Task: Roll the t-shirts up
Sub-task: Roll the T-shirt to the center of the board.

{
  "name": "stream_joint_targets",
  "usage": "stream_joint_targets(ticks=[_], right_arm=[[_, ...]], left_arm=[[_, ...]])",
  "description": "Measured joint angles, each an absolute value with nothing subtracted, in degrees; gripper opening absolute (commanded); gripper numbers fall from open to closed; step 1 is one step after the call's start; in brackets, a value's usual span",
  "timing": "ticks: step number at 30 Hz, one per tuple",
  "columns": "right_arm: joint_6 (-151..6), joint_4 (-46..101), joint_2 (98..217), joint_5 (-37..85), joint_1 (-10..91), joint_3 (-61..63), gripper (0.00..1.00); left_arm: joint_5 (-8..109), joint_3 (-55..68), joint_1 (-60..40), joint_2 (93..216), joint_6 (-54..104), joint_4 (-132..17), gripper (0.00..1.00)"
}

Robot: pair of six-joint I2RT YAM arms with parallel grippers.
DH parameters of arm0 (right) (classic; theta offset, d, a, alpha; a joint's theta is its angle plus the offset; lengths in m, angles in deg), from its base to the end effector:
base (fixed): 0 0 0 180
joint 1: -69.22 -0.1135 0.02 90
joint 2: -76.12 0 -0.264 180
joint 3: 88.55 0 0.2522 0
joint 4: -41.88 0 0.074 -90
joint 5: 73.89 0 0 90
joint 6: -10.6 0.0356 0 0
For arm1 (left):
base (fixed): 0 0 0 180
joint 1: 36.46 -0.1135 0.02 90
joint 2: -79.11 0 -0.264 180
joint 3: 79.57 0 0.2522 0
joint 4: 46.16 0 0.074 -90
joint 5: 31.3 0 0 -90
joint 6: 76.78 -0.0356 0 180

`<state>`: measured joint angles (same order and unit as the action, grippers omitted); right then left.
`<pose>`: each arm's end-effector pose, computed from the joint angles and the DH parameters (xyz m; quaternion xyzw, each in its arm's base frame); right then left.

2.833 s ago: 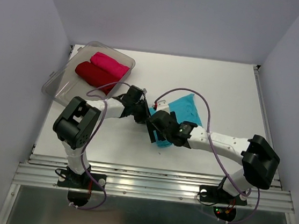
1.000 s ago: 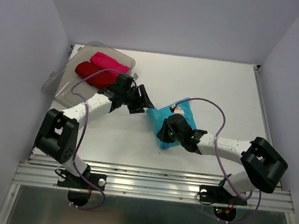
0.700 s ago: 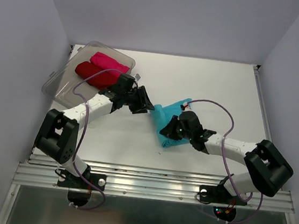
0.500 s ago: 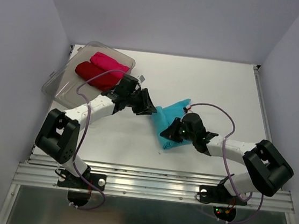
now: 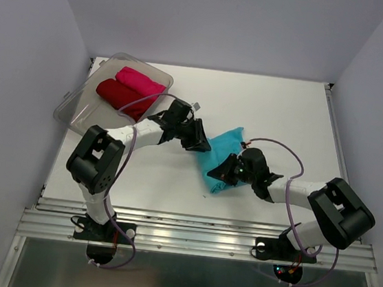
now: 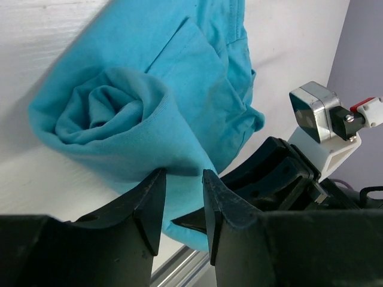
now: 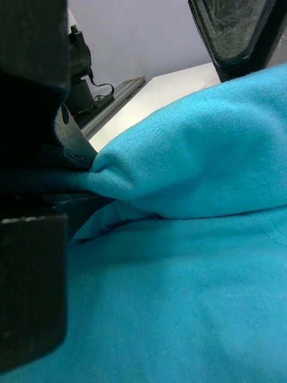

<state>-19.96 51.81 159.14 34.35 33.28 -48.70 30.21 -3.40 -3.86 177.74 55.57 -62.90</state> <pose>0.2056 0.1628 0.1439 0.1031 0.8658 0.4409 0.2128 0.3062 -0.2160 0.2116 0.0308 0.8814 -0.4294 0.1947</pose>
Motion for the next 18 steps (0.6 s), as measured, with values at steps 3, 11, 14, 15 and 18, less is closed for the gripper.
stream_joint_targets(ticks=[3, 11, 14, 15, 18], right_arm=[[-19.8, 52.2, 159.3, 35.0, 34.1, -48.9, 0.01], [-22.0, 49.4, 157.0, 34.7, 35.3, -49.4, 0.63], [-23.6, 46.0, 154.2, 33.1, 35.4, -49.3, 0.79], [-24.2, 44.6, 153.3, 32.7, 35.4, -49.1, 0.80], [-26.5, 37.9, 148.5, 29.6, 35.4, -48.2, 0.84]], left_arm=[[30.1, -1.4, -3.4, 179.9, 55.4, -62.5, 0.40], [29.8, 2.9, -2.7, 186.5, 54.6, -61.9, 0.39], [29.8, 3.9, -2.5, 188.4, 54.5, -61.9, 0.39], [29.8, 4.4, -2.4, 188.8, 54.4, -62.0, 0.39], [29.8, 5.9, -2.0, 190.1, 54.2, -61.9, 0.39]])
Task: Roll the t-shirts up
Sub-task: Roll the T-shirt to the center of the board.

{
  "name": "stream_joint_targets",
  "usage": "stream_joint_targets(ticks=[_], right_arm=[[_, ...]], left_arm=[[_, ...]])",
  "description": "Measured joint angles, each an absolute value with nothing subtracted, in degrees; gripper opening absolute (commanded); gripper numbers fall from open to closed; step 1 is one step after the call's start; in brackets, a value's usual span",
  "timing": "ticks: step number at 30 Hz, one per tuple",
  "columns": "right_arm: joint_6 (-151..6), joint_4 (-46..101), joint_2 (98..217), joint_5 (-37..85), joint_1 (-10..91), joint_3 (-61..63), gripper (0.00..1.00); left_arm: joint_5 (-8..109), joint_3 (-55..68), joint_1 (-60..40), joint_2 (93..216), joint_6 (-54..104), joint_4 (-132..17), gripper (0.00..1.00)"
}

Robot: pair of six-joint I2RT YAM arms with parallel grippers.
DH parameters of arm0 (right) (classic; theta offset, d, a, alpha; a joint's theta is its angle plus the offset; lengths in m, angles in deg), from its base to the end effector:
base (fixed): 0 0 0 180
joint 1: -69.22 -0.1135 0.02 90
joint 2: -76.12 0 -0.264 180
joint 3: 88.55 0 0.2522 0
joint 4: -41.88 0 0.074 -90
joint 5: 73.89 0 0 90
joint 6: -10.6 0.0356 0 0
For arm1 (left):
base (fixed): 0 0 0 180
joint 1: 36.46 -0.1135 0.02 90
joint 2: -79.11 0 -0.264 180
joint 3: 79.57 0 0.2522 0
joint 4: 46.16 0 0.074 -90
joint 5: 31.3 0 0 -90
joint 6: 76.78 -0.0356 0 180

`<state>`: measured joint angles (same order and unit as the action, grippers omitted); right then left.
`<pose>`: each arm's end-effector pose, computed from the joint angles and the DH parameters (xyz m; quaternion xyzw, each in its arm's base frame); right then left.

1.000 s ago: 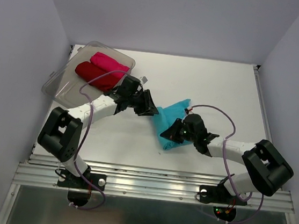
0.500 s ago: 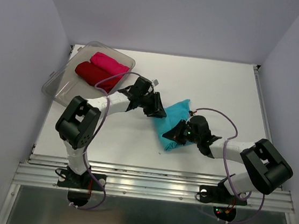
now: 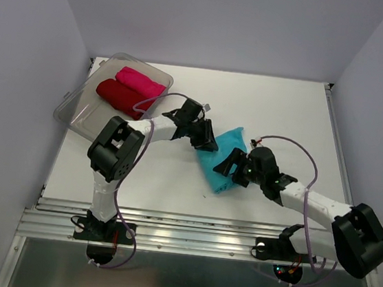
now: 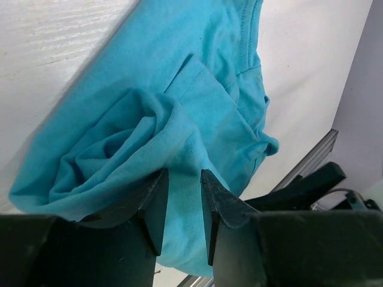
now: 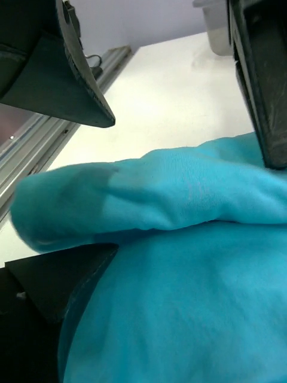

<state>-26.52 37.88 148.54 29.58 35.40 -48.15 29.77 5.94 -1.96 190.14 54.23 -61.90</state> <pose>0.1964 0.1416 0.1676 0.0940 0.8815 0.3854 0.2560 0.3375 -0.2529 0.1819 0.0528 0.8865 -0.4245 0.1766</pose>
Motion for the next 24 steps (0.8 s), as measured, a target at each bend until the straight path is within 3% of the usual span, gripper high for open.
stream_joint_targets(ticks=[3, 6, 9, 10, 12, 13, 16, 24], right_arm=[[-29.1, 29.9, 143.6, 25.4, 35.4, -46.1, 0.86], [-31.3, 22.3, 139.9, 20.8, 35.4, -43.2, 0.81], [-33.8, 16.0, 137.7, 16.8, 35.4, -40.2, 0.60], [-34.6, 14.6, 137.5, 15.9, 35.4, -39.2, 0.42], [-36.8, 11.7, 137.6, 14.5, 35.4, -36.4, 0.19], [-37.3, 10.5, 137.8, 14.0, 35.2, -35.1, 0.14], [-39.5, 8.7, 139.1, 12.8, 33.4, -31.5, 0.06], [-42.0, 7.5, 146.9, 13.5, 27.1, -28.0, 0.06]], left_arm=[[29.6, 7.2, -1.7, 191.2, 54.1, -61.9, 0.38], [29.5, 8.0, -1.6, 191.9, 53.9, -61.9, 0.38], [29.2, 8.4, -1.5, 192.2, 53.6, -61.9, 0.38], [29.2, 8.5, -1.5, 192.2, 53.5, -61.9, 0.38], [29.1, 8.8, -1.5, 192.2, 53.3, -62.1, 0.38], [29.2, 9.1, -1.5, 192.2, 53.1, -62.5, 0.38], [29.7, 10.7, -1.6, 192.2, 52.3, -63.9, 0.38], [31.8, 12.0, -2.6, 190.4, 49.9, -67.9, 0.38]])
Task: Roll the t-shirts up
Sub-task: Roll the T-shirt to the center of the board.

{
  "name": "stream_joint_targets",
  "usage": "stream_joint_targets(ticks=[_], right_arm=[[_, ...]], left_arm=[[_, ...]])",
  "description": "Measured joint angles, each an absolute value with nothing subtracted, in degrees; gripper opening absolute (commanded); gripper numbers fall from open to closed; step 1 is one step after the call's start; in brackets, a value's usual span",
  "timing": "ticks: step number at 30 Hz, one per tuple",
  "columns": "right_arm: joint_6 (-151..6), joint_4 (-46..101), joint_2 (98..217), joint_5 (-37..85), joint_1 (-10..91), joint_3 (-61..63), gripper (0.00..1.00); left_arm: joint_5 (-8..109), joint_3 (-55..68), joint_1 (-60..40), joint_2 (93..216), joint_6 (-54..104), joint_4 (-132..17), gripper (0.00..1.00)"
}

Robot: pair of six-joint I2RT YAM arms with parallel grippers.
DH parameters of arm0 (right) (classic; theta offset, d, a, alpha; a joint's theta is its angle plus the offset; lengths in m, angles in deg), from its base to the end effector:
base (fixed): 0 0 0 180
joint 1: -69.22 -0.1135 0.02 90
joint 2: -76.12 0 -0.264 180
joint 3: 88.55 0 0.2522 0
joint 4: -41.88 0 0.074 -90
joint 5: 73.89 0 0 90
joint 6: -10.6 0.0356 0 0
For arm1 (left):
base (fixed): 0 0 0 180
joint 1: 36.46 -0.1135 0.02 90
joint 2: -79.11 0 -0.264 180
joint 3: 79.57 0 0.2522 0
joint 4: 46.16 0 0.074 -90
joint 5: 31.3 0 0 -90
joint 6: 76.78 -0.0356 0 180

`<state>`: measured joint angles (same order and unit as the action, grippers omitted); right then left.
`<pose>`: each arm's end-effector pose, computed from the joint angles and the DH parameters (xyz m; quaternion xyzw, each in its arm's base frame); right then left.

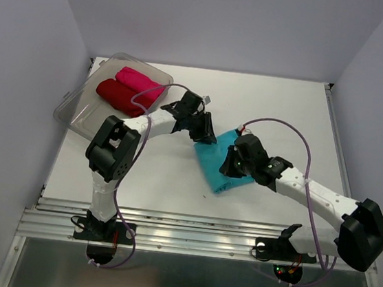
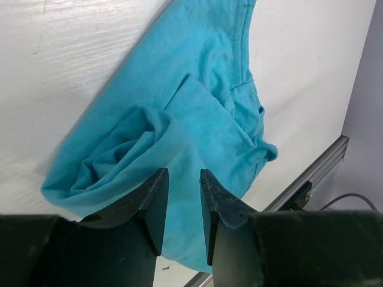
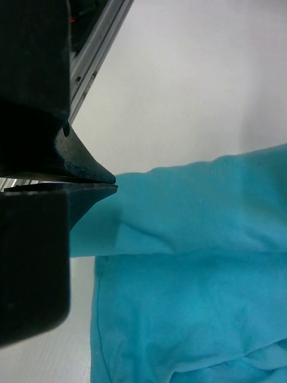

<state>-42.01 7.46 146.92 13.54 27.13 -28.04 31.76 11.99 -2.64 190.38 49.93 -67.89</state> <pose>0.1934 0.1725 0.2407 -0.0292 0.9223 0.2302 0.3092 0.3503 -0.2541 0.2045 0.0734 0.8886 -0.4042 0.2039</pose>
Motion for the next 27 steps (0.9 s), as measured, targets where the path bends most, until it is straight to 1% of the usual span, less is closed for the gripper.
stream_joint_targets(ticks=[5, 14, 20, 27], right_arm=[[-41.8, 7.3, 150.4, 13.1, 27.1, -29.4, 0.03], [-41.2, 8.5, 157.5, 6.1, 27.1, -32.7, 0.01], [-42.0, 6.6, 154.8, 3.6, 26.3, -32.6, 0.01], [-42.3, 2.7, 149.4, 2.5, 24.7, -29.0, 0.02]], left_arm=[[32.2, 11.7, -3.1, 190.0, 49.5, -68.0, 0.38], [31.8, 11.1, -3.1, 193.2, 48.5, -67.6, 0.36], [32.2, 11.1, -3.1, 194.0, 47.3, -68.8, 0.36], [35.7, 10.3, -3.2, 188.1, 46.6, -71.9, 0.36]])
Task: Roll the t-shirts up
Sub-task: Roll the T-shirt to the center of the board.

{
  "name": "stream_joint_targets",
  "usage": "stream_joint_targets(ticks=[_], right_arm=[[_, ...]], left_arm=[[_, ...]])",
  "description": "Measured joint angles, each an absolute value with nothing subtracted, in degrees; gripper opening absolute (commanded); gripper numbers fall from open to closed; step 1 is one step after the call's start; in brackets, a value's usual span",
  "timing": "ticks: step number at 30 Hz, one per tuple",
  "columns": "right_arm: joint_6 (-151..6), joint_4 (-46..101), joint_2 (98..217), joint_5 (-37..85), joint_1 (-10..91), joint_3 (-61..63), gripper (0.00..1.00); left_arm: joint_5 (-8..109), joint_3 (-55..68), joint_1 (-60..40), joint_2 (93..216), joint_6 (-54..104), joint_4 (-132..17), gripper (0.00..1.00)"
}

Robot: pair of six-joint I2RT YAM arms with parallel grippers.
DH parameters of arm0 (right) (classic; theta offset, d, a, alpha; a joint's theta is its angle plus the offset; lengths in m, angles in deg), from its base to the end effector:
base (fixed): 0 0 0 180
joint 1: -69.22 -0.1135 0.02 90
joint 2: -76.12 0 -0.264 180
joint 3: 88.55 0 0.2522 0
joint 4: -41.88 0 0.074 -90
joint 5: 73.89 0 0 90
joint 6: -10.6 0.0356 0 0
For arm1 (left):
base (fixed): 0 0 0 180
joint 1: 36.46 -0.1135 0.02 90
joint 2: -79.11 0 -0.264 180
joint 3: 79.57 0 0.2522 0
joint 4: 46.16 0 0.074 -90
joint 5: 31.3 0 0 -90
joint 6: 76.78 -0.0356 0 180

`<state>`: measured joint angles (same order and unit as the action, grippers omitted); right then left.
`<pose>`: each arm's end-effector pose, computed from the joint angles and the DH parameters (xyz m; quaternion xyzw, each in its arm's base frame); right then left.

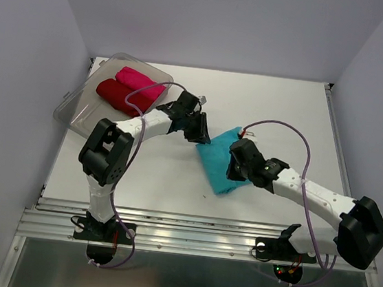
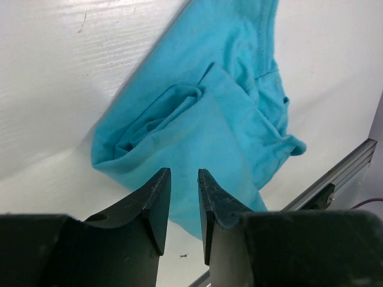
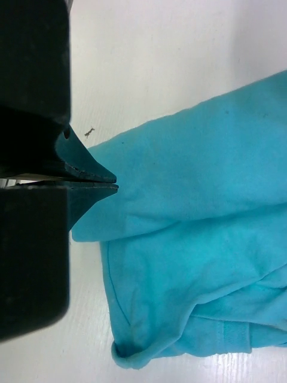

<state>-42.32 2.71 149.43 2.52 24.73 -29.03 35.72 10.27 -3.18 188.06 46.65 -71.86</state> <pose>0.1874 0.1724 0.2196 -0.0233 0.9420 0.1211 0.3121 0.3433 -0.2420 0.2054 0.0754 0.9048 -0.3606 0.2134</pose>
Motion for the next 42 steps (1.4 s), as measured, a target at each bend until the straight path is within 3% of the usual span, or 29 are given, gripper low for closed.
stream_joint_targets(ticks=[6, 15, 18, 26, 29, 37, 42], right_arm=[[-41.8, 3.0, 151.6, 2.6, 24.5, -28.7, 0.02], [-42.2, 6.7, 158.7, 3.1, 24.5, -29.9, 0.07], [-43.5, 5.8, 158.6, 2.3, 24.4, -28.7, 0.15], [-47.8, -0.3, 157.7, -2.8, 20.8, -21.1, 0.56], [-48.8, -1.6, 157.8, -4.9, 18.0, -19.1, 0.63], [-49.4, -4.5, 166.2, -11.3, 8.9, -17.1, 0.68], [-49.2, -4.8, 170.6, -14.4, 7.3, -17.1, 0.62]], left_arm=[[37.0, 6.9, -3.5, 183.9, 46.7, -70.9, 0.36], [37.6, 3.1, -3.6, 188.9, 46.6, -70.1, 0.36], [37.7, 3.1, -4.2, 189.1, 46.3, -70.1, 0.36], [38.3, 1.8, -9.9, 180.1, 45.0, -73.2, 0.38], [38.7, 1.3, -12.9, 174.3, 45.0, -73.4, 0.39], [39.0, -2.4, -13.7, 169.8, 45.2, -73.2, 0.40], [38.7, -5.3, -13.7, 169.9, 46.0, -73.4, 0.47]])
